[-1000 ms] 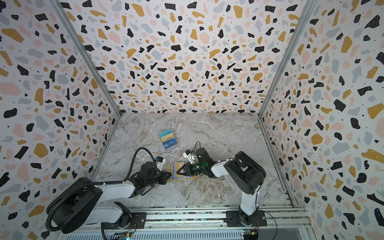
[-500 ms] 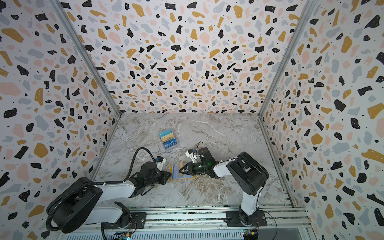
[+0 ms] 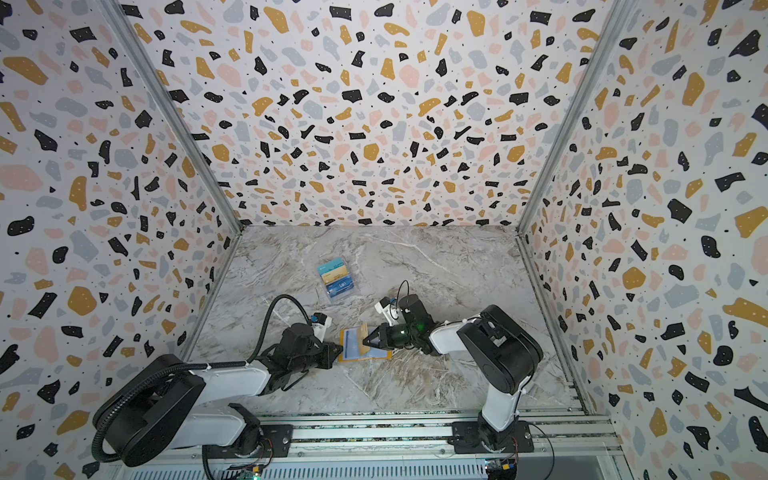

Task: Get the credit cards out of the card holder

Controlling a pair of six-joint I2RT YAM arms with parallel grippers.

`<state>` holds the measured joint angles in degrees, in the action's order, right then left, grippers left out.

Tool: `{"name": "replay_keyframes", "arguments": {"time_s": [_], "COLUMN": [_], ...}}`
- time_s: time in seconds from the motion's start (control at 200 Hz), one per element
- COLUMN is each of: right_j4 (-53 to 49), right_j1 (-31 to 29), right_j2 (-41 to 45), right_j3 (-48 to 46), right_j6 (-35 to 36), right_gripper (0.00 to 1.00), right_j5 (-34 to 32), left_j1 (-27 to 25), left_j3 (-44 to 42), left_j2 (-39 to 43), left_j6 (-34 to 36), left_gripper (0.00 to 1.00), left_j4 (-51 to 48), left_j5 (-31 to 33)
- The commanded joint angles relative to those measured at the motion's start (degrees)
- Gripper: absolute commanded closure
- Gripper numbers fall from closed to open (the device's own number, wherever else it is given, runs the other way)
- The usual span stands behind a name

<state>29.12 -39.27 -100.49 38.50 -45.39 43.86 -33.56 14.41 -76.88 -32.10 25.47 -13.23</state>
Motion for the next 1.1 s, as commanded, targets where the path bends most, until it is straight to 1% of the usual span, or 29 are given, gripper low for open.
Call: {"name": "replay_keyframes", "arguments": {"time_s": [0.0,0.28,0.521,0.726,0.936,1.096], "right_j4": [-4.87,-12.72,-16.33,-22.53,-24.61,-24.55], "right_j1": [0.2,0.44,0.81,0.86,1.16,1.61], "right_j2": [2.62,3.81,5.34,7.39,11.68,15.63], "right_j3": [2.0,4.1,4.69,6.44,6.32,5.55], "right_j6": [3.01,6.65,8.47,11.86,14.12,15.79], "right_gripper": [0.89,0.98,1.0,1.0,1.0,1.0], "right_j5": [-1.69,-5.81,-7.78,-12.52,-13.95,-14.21], "left_j1": [-0.28,-0.3,-0.28,-0.28,-0.3,-0.28], "left_j3": [-1.66,-2.88,-3.6,-3.71,-3.35,-2.25], "left_j2": [-1.22,0.87,2.63,4.2,8.65,12.86], "left_j6": [0.62,-0.16,-0.69,-1.21,-2.09,-2.95], "left_gripper": [1.0,1.0,1.0,1.0,0.88,0.75], "left_j4": [-8.13,-8.44,-8.48,-8.11,-7.96,-8.64], "left_j5": [0.49,0.31,0.13,-0.21,-0.47,-0.97]}}
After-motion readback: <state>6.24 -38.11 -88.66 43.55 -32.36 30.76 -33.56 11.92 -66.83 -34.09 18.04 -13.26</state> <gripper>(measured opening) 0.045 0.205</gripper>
